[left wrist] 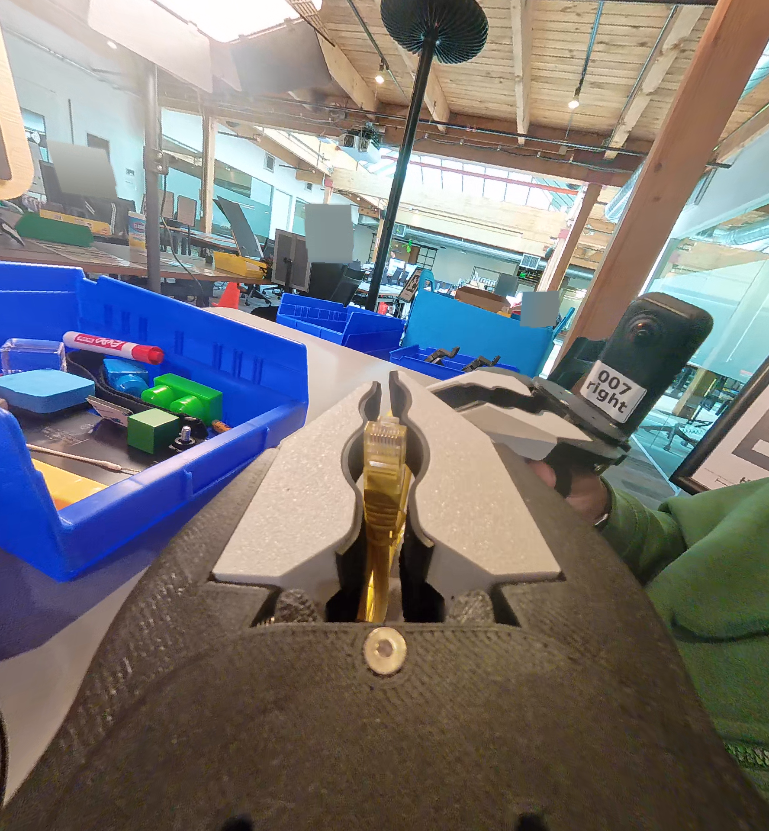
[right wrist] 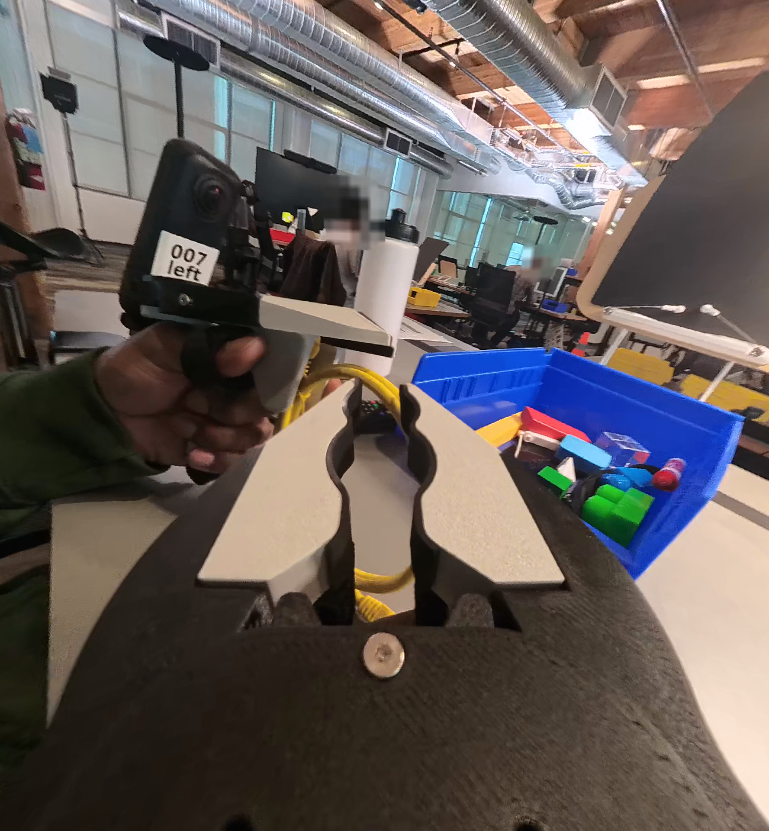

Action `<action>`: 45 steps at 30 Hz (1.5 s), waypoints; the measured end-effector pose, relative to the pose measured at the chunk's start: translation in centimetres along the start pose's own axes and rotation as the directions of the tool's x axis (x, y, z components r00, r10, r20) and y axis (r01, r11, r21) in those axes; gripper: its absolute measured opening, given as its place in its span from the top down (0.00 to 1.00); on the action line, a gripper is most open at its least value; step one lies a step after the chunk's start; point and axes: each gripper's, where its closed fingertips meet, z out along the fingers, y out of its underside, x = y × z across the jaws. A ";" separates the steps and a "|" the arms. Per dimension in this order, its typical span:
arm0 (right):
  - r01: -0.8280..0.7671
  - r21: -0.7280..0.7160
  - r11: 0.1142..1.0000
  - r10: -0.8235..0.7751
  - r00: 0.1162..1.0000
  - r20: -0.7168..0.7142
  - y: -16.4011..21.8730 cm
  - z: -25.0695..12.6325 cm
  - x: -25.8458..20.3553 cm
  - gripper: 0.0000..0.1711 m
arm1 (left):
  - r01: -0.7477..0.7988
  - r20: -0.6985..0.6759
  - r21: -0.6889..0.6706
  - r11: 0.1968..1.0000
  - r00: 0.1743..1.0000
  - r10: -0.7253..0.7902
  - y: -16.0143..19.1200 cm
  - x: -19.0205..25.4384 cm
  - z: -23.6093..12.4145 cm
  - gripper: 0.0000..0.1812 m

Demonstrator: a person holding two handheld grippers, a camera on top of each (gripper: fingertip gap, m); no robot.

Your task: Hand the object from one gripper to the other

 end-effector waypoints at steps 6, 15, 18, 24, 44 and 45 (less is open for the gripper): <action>0.124 -0.091 0.988 -0.130 0.989 -0.070 1.5 0.4 0.6 0.84 | -0.012 -0.027 -0.007 1.000 1.000 0.012 0.1 0.6 0.1 0.97; 0.130 -0.172 0.977 -0.163 0.966 -0.201 2.5 0.1 3.1 0.93 | -0.027 0.018 0.066 0.997 1.000 0.026 -1.0 0.3 0.1 0.88; -0.008 -0.121 0.993 -0.022 0.970 -0.244 2.1 -0.5 4.6 0.96 | 0.013 0.039 0.116 0.993 0.999 -0.018 -1.7 -0.3 -0.3 0.81; -0.320 0.011 0.947 0.311 0.910 -0.273 2.0 -1.7 7.4 0.97 | 0.015 -0.010 0.057 0.998 1.000 -0.014 -0.7 0.7 0.4 0.75; -0.425 0.073 0.902 0.429 0.871 -0.238 1.7 -1.9 7.8 0.88 | -0.058 -0.057 -0.037 0.998 0.997 0.056 0.6 1.7 0.4 0.95; -0.391 0.058 0.919 0.392 0.884 -0.254 1.7 -1.8 7.7 0.84 | -0.067 -0.019 -0.040 0.997 0.998 0.066 0.6 1.0 0.4 0.95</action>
